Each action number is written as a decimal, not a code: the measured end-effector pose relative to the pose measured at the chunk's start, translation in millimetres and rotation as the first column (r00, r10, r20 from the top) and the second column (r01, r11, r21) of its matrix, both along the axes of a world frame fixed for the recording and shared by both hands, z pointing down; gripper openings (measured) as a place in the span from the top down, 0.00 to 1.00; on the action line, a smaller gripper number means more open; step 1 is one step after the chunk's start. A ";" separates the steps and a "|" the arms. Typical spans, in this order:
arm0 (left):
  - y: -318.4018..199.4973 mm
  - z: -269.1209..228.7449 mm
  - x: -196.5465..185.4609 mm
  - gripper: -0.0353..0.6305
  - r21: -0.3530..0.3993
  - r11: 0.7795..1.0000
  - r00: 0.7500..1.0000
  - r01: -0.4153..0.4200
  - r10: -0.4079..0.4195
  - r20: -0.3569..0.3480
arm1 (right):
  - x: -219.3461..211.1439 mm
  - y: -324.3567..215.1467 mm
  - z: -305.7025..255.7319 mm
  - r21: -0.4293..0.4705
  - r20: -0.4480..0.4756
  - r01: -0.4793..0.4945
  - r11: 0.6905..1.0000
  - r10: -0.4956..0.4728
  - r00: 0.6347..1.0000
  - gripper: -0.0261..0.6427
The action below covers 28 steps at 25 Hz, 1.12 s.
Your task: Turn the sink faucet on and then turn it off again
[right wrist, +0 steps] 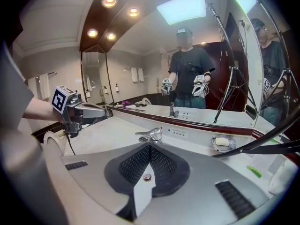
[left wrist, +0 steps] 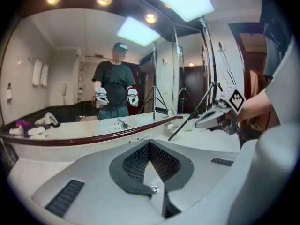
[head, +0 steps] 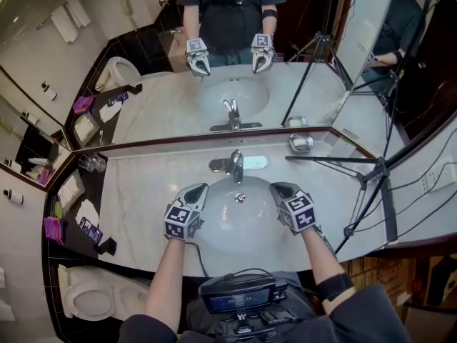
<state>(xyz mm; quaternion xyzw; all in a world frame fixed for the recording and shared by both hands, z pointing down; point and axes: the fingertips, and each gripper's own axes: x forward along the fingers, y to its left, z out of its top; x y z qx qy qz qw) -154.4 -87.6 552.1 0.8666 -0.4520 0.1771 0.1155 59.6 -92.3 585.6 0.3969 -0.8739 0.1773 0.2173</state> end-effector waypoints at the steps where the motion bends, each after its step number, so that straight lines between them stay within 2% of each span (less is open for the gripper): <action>1: 2.7 -2.9 -4.4 0.95 -0.008 1.000 0.999 0.026 -0.026 -0.045 | 2.1 1.4 -0.9 0.002 0.000 -0.003 1.000 0.003 1.000 0.93; 3: 8.4 -7.4 -9.6 0.95 -0.015 0.999 0.995 0.051 -0.052 -0.084 | 6.1 3.6 -2.1 0.005 -0.002 -0.007 1.000 0.007 1.000 0.93; 8: 21.0 -11.3 -13.6 0.95 -0.034 0.996 0.990 0.077 -0.081 -0.118 | 8.4 8.4 -1.9 0.006 0.000 -0.008 1.000 0.008 1.000 0.93; 14: 30.5 -11.0 -17.5 0.95 -0.029 0.995 0.988 0.094 -0.097 -0.121 | 4.7 10.1 -3.1 0.013 -0.002 0.006 1.000 -0.006 1.000 0.93; 20: 33.5 -17.7 -30.8 0.95 -0.005 0.989 0.982 0.147 -0.146 -0.117 | 0.0 13.5 -6.8 0.009 -0.005 0.014 1.000 -0.014 1.000 0.93; 24: 41.2 -20.0 -51.9 0.95 0.011 0.981 0.976 0.196 -0.194 -0.099 | 1.0 11.0 0.1 0.013 -0.004 0.017 1.000 -0.017 1.000 0.93; 28: 58.2 -25.2 -101.3 0.95 0.023 0.960 0.958 0.279 -0.277 -0.069 | 0.0 9.6 -7.8 0.014 -0.009 0.020 1.000 -0.020 1.000 0.93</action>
